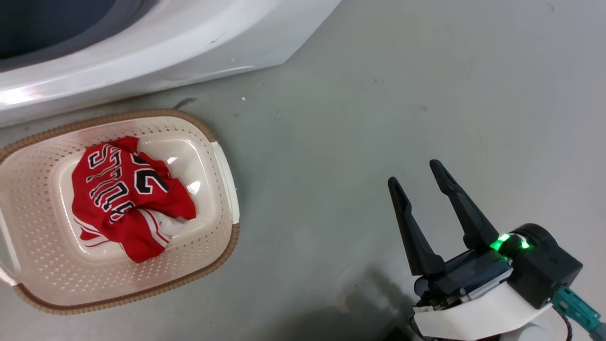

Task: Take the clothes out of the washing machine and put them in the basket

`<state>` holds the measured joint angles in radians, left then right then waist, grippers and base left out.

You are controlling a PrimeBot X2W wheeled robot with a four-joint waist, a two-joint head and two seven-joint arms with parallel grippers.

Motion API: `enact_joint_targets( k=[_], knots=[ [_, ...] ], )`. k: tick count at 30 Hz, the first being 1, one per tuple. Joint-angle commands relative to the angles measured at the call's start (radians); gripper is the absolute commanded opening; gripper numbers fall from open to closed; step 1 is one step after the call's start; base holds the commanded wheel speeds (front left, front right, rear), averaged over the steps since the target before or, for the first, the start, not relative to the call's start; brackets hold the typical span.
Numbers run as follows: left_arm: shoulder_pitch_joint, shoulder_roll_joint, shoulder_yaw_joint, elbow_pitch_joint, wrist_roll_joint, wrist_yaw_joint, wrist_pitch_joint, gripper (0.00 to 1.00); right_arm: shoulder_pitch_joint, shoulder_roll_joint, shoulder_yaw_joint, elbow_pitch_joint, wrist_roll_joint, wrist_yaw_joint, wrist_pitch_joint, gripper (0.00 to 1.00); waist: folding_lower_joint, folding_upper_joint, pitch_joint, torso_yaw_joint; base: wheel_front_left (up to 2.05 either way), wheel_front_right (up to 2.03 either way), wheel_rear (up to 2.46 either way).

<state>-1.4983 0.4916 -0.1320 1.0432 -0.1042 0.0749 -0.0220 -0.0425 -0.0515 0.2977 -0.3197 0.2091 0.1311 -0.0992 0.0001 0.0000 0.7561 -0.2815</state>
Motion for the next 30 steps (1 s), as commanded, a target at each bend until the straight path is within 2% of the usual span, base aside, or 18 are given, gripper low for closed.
enact_joint_targets(
  k=[1,6,10,14,18,30],
  knots=[
    [0.029,-0.011,0.007,0.005,-0.016,0.006,-0.047,0.0,-0.016,0.002,-0.008,0.005,-0.005,-0.001,0.002,1.0,-0.0001,0.0,-0.025,0.008,0.0,0.0,0.0],
    [0.091,-0.032,0.025,0.04,-0.047,0.002,-0.189,0.0,-0.021,0.002,-0.018,0.015,-0.004,-0.001,0.011,1.0,-0.0001,0.0,-0.09,0.009,0.0,0.0,0.0],
    [0.132,-0.05,0.04,0.048,-0.072,0.001,-0.229,0.0,-0.015,0.002,-0.025,0.021,-0.003,-0.001,0.018,1.0,-0.0001,0.0,-0.131,0.009,0.0,0.0,0.0],
    [0.221,-0.064,0.066,0.032,-0.1,0.0,-0.244,0.0,0.001,0.002,-0.033,0.034,-0.001,-0.001,0.026,1.0,-0.0001,0.0,-0.202,0.007,0.0,0.0,0.0],
    [0.344,-0.083,0.107,-0.045,-0.132,0.003,-0.244,0.0,0.021,0.002,-0.046,0.045,0.003,-0.001,0.025,1.0,-0.0001,0.0,-0.275,0.009,0.0,0.0,0.0],
    [0.673,-0.149,0.18,-0.208,-0.157,-0.033,-0.245,0.0,0.088,0.002,-0.072,0.088,0.007,-0.001,0.052,1.0,-0.0001,0.0,-0.488,0.037,0.0,0.0,0.0]
  ],
)
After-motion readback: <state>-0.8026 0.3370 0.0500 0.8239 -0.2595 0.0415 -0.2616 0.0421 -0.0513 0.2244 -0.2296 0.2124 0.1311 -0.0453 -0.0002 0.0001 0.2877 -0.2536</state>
